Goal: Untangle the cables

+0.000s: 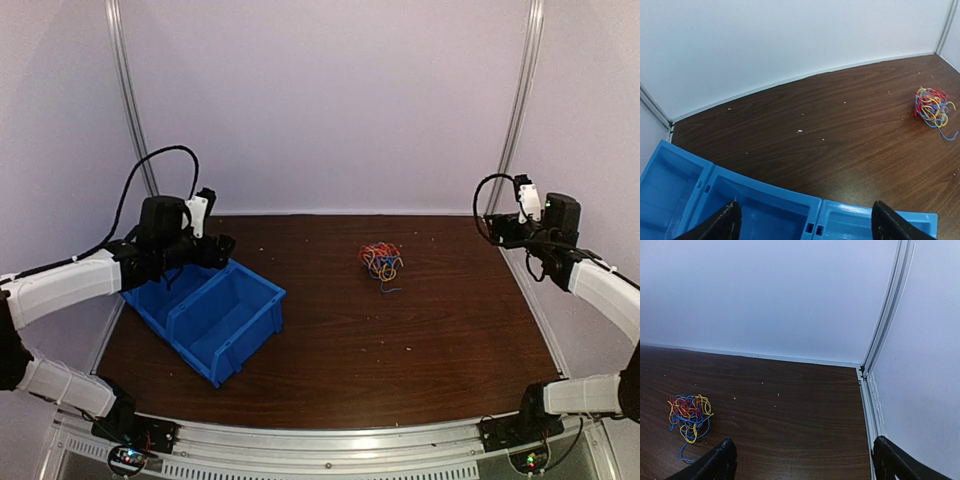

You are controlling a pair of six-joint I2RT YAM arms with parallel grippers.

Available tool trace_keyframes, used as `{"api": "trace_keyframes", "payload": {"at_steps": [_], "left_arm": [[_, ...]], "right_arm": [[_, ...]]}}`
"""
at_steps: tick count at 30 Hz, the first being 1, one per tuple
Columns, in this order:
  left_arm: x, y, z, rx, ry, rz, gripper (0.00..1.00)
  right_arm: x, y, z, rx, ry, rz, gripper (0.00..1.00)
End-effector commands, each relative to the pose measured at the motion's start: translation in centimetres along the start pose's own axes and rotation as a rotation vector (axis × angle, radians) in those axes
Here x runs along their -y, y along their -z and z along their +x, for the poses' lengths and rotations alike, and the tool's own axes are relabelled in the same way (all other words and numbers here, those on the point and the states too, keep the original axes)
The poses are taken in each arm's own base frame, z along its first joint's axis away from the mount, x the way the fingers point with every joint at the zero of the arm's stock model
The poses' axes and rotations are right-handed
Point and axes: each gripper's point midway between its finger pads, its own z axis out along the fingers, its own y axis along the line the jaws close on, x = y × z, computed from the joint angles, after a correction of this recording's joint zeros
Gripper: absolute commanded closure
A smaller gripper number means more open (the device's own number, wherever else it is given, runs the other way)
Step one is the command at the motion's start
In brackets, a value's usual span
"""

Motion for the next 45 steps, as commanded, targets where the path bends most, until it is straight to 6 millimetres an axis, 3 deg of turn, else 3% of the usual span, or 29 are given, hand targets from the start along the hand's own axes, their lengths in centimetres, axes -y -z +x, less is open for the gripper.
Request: {"api": "trace_keyframes", "payload": {"at_steps": [1, 6, 9, 15, 21, 25, 30, 37, 45], "left_arm": [[4.9, 0.6, 0.0, -0.001, -0.094, 0.187, 0.06], [9.6, 2.8, 1.3, -0.040, -0.125, 0.333, 0.04], [11.1, 4.1, 2.0, -0.082, -0.104, 0.373, 0.05], [13.6, 6.2, 4.9, -0.234, -0.051, 0.411, 0.08], [14.2, 6.9, 9.2, -0.409, -0.051, 0.324, 0.07], [13.7, 6.8, 11.1, -0.483, -0.032, 0.256, 0.07], [14.7, 6.4, 12.2, -0.524, -0.025, 0.288, 0.08], [17.7, 4.1, 11.5, -0.532, -0.086, 0.370, 0.03], [19.7, 1.3, 10.5, -0.549, -0.164, 0.386, 0.02]], "right_arm": [[0.7, 0.5, -1.5, 0.102, -0.001, 0.016, 0.03], [-0.1, 0.4, -0.5, 0.101, 0.086, -0.046, 0.01], [-0.7, 0.6, -0.4, 0.107, 0.113, -0.093, 0.01], [-1.5, 1.1, -0.5, 0.128, 0.152, -0.165, 0.00], [-2.2, 1.1, -0.4, 0.129, 0.170, -0.214, 0.00], [-2.4, 1.2, -0.4, 0.133, 0.176, -0.228, 0.00], [-2.5, 1.4, -0.4, 0.137, 0.189, -0.235, 0.00], [-2.3, 1.6, -0.4, 0.141, 0.197, -0.232, 0.00], [-1.9, 1.9, -0.6, 0.150, 0.213, -0.214, 0.00]]}}
